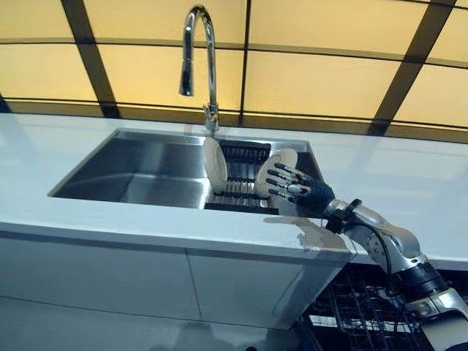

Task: Take plates into dishwasher

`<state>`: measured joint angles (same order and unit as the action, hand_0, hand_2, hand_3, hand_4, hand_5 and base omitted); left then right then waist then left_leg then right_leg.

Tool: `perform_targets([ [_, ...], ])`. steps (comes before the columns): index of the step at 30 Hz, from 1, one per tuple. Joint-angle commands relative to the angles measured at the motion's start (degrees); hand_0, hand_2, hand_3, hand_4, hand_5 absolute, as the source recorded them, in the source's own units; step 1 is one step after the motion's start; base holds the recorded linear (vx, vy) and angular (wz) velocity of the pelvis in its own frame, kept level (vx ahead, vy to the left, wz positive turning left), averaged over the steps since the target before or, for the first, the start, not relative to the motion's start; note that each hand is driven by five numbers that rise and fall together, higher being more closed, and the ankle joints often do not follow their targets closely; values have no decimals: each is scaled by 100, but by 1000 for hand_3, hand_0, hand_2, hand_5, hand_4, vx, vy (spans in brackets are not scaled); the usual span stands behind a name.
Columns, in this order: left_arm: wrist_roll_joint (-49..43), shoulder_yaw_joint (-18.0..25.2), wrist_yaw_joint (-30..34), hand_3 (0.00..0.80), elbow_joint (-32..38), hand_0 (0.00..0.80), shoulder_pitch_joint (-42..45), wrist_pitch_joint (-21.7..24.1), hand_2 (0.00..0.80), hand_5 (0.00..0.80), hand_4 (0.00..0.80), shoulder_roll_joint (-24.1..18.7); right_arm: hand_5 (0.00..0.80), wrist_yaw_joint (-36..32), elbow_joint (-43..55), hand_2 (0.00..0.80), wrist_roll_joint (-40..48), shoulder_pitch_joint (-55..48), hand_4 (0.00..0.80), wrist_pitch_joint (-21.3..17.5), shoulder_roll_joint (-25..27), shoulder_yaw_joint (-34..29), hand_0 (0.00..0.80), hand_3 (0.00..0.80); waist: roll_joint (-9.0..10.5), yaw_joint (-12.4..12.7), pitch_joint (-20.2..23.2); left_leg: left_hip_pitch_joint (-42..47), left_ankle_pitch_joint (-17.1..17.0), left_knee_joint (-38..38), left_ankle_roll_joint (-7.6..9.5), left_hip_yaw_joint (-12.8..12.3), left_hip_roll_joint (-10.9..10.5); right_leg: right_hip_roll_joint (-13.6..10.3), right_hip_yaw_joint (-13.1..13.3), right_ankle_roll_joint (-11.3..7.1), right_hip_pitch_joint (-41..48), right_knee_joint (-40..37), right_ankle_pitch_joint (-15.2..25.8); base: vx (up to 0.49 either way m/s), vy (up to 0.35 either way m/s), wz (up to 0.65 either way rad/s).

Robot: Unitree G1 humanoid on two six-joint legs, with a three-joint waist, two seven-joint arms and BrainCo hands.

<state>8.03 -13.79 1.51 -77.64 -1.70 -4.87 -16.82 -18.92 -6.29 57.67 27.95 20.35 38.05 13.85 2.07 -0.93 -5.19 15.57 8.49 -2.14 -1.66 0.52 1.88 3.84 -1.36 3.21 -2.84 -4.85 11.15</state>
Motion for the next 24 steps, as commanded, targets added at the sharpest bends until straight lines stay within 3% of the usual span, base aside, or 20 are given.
perform_targets([
  [1,-44,-65,-17,0,-189,0,-177,262,0,0,0,-200,0,128,-53,0,99,347,0,-450,-302,-198,0,0,159,-166,164,-415,-109,113,534,-69,-460,-429,99,-604,-62,401,-539,157,-65,-4],
  [6,-117,-226,71,0,-70,0,-212,384,0,0,0,-124,0,343,-46,0,150,291,0,-417,-199,-249,0,0,135,-254,215,-306,-144,-41,503,-113,-383,-394,109,-576,-134,570,-670,160,-47,3],
  [12,-331,-452,129,0,-22,0,-270,359,0,0,0,-53,0,762,-330,0,11,345,0,-511,-178,-362,0,0,139,-294,176,-240,-175,-140,461,-208,-306,-394,-68,-579,-211,756,-787,123,-57,-3],
  [17,-283,-459,24,0,-40,0,-292,281,0,0,0,-33,0,831,-820,0,14,738,0,-479,-28,-449,0,0,171,-295,259,-141,11,185,376,-284,-166,-332,-94,-434,-237,1018,-1014,142,-101,2],
  [18,-191,-436,-30,0,-51,0,-284,262,0,0,0,-36,0,817,-911,0,68,812,0,-453,44,-446,0,0,188,-289,302,-151,-33,397,307,-320,-78,-291,-56,-351,-188,987,-1044,193,-165,2],
  [20,45,-321,-174,0,-91,0,-236,292,0,0,0,-12,0,785,-1043,0,29,931,0,-359,166,-420,0,0,311,-207,301,-901,-979,2241,101,-342,168,-205,91,-116,153,657,-989,131,-171,3],
  [22,133,-183,-248,0,-85,0,-161,366,0,0,0,23,0,721,-1090,0,-60,977,0,-388,184,-317,0,0,344,-114,191,-1728,-1312,3663,105,-322,174,-146,131,8,334,534,-928,9,-85,-19],
  [24,40,-79,-195,0,5,0,-126,373,0,0,0,27,0,826,-1126,0,-60,1001,0,-388,178,-292,0,0,317,-20,46,-2703,-1367,4636,112,-294,122,-101,17,128,522,585,-956,-1,45,-57],
])
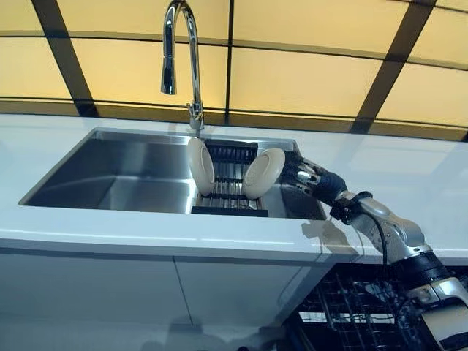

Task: Take plates into dishwasher

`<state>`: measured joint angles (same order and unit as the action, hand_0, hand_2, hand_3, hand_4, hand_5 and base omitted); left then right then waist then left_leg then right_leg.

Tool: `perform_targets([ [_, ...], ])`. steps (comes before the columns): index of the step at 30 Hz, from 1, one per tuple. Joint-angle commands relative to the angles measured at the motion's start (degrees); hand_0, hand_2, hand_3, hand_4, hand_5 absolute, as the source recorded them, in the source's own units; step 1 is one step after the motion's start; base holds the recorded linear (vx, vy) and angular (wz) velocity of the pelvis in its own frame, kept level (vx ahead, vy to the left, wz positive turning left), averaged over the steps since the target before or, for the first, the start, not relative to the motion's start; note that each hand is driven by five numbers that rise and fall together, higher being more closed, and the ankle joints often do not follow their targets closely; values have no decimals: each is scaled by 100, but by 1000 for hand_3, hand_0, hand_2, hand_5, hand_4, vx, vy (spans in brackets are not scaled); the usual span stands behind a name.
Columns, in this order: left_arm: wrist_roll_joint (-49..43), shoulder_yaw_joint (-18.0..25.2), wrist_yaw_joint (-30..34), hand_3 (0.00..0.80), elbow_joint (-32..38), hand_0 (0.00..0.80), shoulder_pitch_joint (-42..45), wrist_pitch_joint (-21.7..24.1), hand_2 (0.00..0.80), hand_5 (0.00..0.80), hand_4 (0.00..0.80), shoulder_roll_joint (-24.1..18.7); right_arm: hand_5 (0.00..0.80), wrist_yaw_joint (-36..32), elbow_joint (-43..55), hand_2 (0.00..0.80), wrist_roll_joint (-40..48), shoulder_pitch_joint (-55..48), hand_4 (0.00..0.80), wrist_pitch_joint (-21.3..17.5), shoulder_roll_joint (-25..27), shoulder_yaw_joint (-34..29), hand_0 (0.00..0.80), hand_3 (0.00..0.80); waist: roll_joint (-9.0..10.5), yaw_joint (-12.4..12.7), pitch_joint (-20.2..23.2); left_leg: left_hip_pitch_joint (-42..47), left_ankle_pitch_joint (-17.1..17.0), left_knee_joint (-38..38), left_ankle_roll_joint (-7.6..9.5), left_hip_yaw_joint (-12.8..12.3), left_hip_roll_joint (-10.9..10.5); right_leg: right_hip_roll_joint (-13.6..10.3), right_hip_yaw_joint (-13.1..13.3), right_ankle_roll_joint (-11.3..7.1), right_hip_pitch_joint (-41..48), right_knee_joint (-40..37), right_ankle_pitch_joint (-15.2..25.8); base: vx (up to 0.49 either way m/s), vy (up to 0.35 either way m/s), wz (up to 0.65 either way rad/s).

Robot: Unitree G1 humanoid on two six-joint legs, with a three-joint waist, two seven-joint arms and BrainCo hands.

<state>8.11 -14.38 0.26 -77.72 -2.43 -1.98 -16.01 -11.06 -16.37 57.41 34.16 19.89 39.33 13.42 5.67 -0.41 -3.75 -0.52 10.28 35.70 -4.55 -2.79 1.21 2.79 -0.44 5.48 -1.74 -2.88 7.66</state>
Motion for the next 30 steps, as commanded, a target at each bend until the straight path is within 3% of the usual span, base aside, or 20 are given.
perform_targets([
  [1,46,-27,-43,0,48,0,-31,90,0,0,0,-64,0,87,-132,0,-46,373,0,-362,31,-238,0,0,-50,-50,-132,-1169,-1456,485,398,32,90,-23,-112,-140,495,380,-611,109,220,-51],
  [2,72,-70,-11,0,86,0,8,131,0,0,0,-77,0,238,-194,0,-40,425,0,-429,-53,-184,0,0,-9,-3,-193,-855,-1411,-883,395,-152,-38,-123,-166,-254,690,350,-694,145,217,-41],
  [3,33,-81,-5,0,98,0,15,150,0,0,0,-71,0,292,-214,0,-45,451,0,-451,-75,-162,0,0,15,5,-214,-728,-1495,-1355,385,-227,-75,-156,-183,-278,750,350,-733,167,253,-50],
  [4,-44,-217,-33,0,196,0,-20,137,0,0,0,-53,0,489,-259,0,-16,574,0,-527,-10,-118,0,0,-2,18,-244,-802,-1669,-2344,382,-174,-165,-143,-214,-274,812,482,-894,139,200,-45],
  [5,-118,-306,-56,0,296,0,-52,53,0,0,0,-28,0,597,-259,0,172,639,0,-521,83,-109,0,0,19,23,-238,-762,-1348,-2435,506,31,-346,-174,-71,-315,825,588,-989,154,216,-37],
  [7,-4,-458,-106,0,335,0,-142,-63,0,0,0,-12,0,614,-308,0,229,664,0,-392,265,-211,0,0,5,-27,-106,-488,-986,-2811,640,145,-474,-224,-9,-408,751,661,-1021,181,182,-16],
  [11,273,-424,-209,0,190,0,-265,-81,0,0,0,-79,0,329,-469,0,188,482,0,-363,373,-552,0,0,-102,-68,38,106,-1056,-3656,706,240,-494,-306,-179,-558,596,512,-870,144,125,30],
  [15,283,-447,-206,0,194,0,-259,-57,0,0,0,-187,0,390,-516,0,284,487,0,-346,401,-641,0,0,-149,-31,147,223,-1190,-4070,738,301,-484,-312,-224,-618,470,335,-763,54,26,3],
  [26,-46,-560,-13,0,224,0,-228,171,0,0,0,-121,0,265,-974,0,342,1154,0,122,512,-271,0,0,-74,178,226,124,-1099,-4070,773,383,-526,-396,-402,-693,475,-77,-596,85,23,7],
  [28,-90,-633,-35,0,245,0,-219,198,0,0,0,-164,0,275,-1058,0,319,1205,0,166,487,-219,0,0,-83,204,219,123,-1093,-4070,802,382,-533,-391,-485,-689,449,198,-747,109,60,1],
  [30,-5,-661,-16,0,282,0,-206,180,0,0,0,-208,0,297,-1128,0,190,1218,0,135,409,-153,0,0,-106,202,151,135,-1123,-4070,849,343,-538,-399,-614,-741,223,938,-819,70,48,-1],
])
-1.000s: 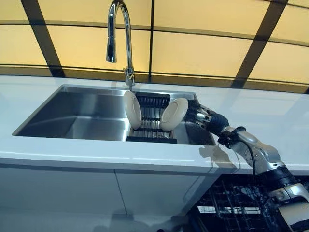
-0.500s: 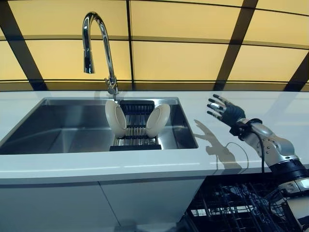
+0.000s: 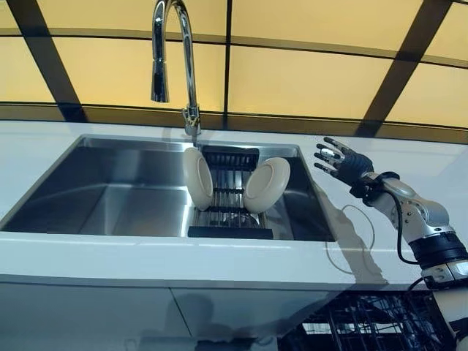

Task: Take plates into dishwasher

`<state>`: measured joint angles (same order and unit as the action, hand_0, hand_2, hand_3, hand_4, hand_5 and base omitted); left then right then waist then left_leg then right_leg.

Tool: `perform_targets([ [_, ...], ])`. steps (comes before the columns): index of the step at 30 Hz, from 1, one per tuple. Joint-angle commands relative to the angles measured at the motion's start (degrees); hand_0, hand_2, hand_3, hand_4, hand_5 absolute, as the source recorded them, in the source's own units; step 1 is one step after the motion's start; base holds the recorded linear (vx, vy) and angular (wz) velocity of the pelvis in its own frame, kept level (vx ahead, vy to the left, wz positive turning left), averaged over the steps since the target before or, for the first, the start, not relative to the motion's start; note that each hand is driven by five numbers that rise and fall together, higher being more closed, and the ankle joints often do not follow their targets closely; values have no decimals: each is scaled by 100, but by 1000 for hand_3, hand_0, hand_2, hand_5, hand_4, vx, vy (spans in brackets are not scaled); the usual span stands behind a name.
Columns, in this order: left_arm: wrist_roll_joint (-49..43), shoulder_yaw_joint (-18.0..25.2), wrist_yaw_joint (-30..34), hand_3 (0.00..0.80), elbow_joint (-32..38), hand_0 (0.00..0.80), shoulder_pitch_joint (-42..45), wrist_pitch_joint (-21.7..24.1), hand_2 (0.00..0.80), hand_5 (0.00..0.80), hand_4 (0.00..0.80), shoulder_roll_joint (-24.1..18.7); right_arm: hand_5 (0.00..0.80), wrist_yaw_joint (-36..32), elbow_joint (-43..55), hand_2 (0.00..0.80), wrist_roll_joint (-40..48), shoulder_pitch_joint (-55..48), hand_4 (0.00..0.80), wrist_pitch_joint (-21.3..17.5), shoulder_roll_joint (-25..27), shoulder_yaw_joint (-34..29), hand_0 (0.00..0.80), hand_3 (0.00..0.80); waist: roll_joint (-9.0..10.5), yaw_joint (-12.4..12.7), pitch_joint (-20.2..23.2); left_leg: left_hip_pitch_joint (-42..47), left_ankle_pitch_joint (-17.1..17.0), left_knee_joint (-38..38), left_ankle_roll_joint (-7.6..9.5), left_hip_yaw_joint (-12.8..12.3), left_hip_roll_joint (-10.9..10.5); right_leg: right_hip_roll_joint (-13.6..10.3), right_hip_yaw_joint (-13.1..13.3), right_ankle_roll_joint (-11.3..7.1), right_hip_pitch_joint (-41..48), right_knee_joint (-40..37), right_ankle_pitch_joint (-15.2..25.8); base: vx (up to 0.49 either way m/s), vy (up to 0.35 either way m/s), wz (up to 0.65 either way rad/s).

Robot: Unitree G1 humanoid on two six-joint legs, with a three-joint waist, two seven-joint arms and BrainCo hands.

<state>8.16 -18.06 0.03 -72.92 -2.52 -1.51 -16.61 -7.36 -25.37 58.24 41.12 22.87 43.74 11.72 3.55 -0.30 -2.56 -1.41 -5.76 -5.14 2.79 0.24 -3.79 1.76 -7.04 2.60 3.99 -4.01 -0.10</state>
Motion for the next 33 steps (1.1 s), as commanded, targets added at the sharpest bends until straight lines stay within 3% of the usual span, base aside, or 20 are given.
perform_targets([
  [1,-36,-305,16,0,-116,0,-148,128,0,0,0,-181,0,-53,-218,0,83,506,0,-211,-80,59,0,0,89,187,-63,256,443,14,120,49,-37,-299,82,-558,-699,1517,121,16,15,-6],
  [5,201,-284,16,0,-76,0,-269,138,0,0,0,-279,0,28,-187,0,10,525,0,-232,-94,123,0,0,78,191,-304,306,431,14,70,96,49,-281,196,-512,-689,693,309,11,-56,4],
  [12,26,-402,91,0,-83,0,-367,206,0,0,0,-180,0,-220,-737,0,4,811,0,-201,193,172,0,0,211,265,-208,181,464,14,12,199,28,-239,152,-504,-334,-99,477,15,-66,12],
  [29,161,-315,143,0,-155,0,-209,314,0,0,0,-198,0,-242,-991,0,-466,1055,0,-229,475,362,0,0,216,254,-139,208,556,14,-29,84,47,-344,31,-537,-303,-99,406,8,1,3],
  [33,195,-292,148,0,-160,0,-198,328,0,0,0,-200,0,-209,-935,0,-978,1071,0,-269,489,417,0,0,226,245,-145,222,569,14,-35,67,55,-349,31,-547,-296,-99,403,0,0,0],
])
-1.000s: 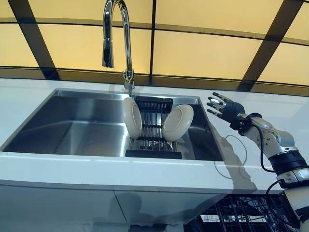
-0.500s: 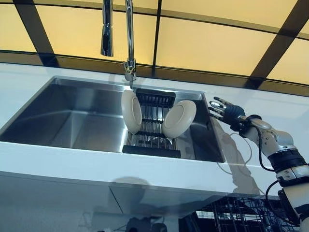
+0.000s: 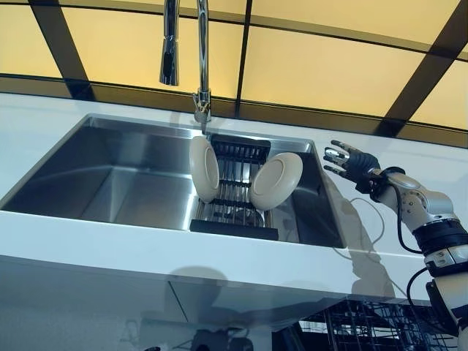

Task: Take plates into dishwasher

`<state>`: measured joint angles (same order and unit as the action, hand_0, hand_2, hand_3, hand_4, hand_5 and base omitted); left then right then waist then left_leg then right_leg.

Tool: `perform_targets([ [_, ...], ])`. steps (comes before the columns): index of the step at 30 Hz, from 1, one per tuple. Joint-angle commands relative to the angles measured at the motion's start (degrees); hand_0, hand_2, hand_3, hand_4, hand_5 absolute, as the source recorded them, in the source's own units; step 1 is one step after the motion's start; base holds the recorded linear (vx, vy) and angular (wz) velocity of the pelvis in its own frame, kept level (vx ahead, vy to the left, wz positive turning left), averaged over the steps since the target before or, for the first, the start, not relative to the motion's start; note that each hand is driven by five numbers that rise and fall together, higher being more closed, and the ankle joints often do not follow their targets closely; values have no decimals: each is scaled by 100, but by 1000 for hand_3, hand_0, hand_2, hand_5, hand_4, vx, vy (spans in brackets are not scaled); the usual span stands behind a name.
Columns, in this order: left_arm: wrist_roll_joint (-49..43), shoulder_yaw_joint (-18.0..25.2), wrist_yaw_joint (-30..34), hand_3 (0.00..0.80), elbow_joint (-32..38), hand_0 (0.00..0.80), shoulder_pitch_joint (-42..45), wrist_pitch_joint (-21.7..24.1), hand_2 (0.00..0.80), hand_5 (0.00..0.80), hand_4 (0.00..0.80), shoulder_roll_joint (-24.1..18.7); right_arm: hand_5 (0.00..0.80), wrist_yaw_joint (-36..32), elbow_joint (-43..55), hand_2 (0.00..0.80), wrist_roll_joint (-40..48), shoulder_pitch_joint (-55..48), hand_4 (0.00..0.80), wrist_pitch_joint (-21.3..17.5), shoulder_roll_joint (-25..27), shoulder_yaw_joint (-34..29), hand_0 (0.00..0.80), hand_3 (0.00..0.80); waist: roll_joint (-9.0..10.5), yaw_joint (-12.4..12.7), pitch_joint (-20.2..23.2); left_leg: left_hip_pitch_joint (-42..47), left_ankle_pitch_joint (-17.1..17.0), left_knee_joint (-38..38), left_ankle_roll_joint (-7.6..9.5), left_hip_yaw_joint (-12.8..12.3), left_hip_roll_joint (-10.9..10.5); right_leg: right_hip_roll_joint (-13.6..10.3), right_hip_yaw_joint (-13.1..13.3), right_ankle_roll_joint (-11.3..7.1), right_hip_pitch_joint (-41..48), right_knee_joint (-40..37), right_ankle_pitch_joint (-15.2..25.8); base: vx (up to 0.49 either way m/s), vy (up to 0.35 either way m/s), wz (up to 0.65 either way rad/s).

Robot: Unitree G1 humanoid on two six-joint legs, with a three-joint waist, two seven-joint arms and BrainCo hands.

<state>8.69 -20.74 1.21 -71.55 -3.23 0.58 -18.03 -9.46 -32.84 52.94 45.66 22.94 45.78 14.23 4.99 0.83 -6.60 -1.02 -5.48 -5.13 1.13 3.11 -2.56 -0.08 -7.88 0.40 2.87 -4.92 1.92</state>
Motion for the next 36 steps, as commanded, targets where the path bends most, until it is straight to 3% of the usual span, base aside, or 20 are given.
perform_targets([
  [1,146,-20,10,0,-281,0,-121,112,0,0,0,-43,0,27,-179,0,-705,635,0,-316,312,219,0,0,86,136,260,185,546,13,133,-220,-66,-170,111,-329,-182,-8,199,0,0,0],
  [5,196,-11,-37,0,-252,0,-142,32,0,0,0,-19,0,96,-114,0,-1554,828,0,-397,428,513,0,0,112,139,258,191,554,13,132,-222,-61,-179,100,-344,-177,-8,202,0,0,0],
  [10,175,44,-33,0,-246,0,-143,6,0,0,0,-20,0,60,86,0,-1839,1012,0,-209,461,805,0,0,135,138,256,212,564,13,131,-245,-56,-189,96,-357,-165,-8,202,0,0,0],
  [30,202,120,-66,0,-270,0,-161,20,0,0,0,13,0,182,685,0,-1416,760,0,153,46,676,0,0,138,122,242,235,604,13,145,-278,-60,-202,118,-344,-146,-8,162,0,0,0],
  [36,259,137,-82,0,-292,0,-146,109,0,0,0,36,0,265,720,0,-845,563,0,319,-127,576,0,0,135,126,233,248,618,13,147,-285,-58,-206,109,-339,-131,-8,149,0,0,0],
])
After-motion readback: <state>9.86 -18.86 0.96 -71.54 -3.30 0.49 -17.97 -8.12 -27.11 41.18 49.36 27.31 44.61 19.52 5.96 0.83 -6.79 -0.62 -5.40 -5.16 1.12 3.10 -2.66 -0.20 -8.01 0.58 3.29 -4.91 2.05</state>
